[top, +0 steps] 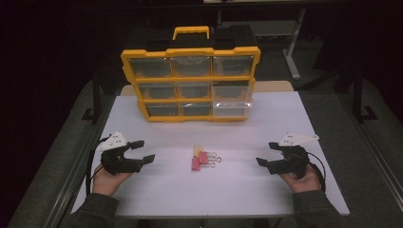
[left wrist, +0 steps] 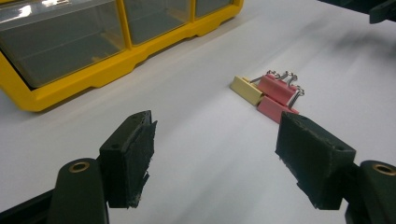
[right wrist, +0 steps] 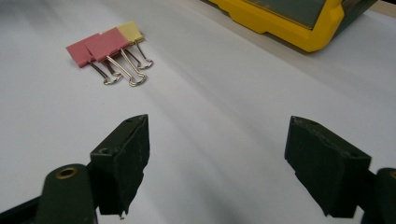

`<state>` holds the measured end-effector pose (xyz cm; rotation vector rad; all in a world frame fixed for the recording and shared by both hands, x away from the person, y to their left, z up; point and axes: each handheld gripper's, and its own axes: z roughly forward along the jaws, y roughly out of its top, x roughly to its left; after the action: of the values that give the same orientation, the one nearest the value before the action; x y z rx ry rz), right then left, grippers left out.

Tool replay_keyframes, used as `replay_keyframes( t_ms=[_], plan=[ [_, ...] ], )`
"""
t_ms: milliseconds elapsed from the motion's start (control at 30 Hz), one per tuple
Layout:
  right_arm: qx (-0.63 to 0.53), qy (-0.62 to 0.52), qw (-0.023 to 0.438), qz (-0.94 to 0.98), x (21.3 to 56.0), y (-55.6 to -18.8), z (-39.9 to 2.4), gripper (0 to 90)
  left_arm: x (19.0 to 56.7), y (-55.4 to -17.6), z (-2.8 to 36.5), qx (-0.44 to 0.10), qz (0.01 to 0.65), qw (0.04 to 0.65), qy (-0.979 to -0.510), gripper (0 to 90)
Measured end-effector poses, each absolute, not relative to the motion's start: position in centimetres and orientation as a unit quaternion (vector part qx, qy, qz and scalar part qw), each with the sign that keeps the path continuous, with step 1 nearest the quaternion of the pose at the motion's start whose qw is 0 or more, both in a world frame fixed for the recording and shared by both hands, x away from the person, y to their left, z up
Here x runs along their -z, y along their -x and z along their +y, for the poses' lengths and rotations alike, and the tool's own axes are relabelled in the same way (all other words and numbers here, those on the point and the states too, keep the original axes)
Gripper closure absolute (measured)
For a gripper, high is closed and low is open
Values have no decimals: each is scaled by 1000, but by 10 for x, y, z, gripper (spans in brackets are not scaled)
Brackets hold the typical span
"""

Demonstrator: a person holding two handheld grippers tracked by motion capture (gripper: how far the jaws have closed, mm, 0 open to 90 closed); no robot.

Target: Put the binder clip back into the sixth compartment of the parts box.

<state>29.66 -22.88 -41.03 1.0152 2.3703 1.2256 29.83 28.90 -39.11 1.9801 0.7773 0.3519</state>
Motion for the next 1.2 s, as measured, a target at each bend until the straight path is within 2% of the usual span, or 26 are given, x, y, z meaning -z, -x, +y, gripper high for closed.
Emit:
replay_keyframes(
  t_ms=[367, 700, 900, 1200],
  plan=[
    [-426, -324, 138, 834, 404, -292, -212, 251, 393, -297, 287, -149, 313, 473, -810, 267],
    [-423, -288, 116, 851, 401, -305, -189, 281, 398, -301, 289, -149, 313, 462, -816, 259],
    [-407, -263, 73, 872, 404, -326, -162, 288, 398, -301, 287, -144, 313, 464, -816, 255],
    [-398, -210, 64, 891, 400, -337, -121, 298, 399, -302, 286, -145, 310, 458, -821, 243]
  ],
)
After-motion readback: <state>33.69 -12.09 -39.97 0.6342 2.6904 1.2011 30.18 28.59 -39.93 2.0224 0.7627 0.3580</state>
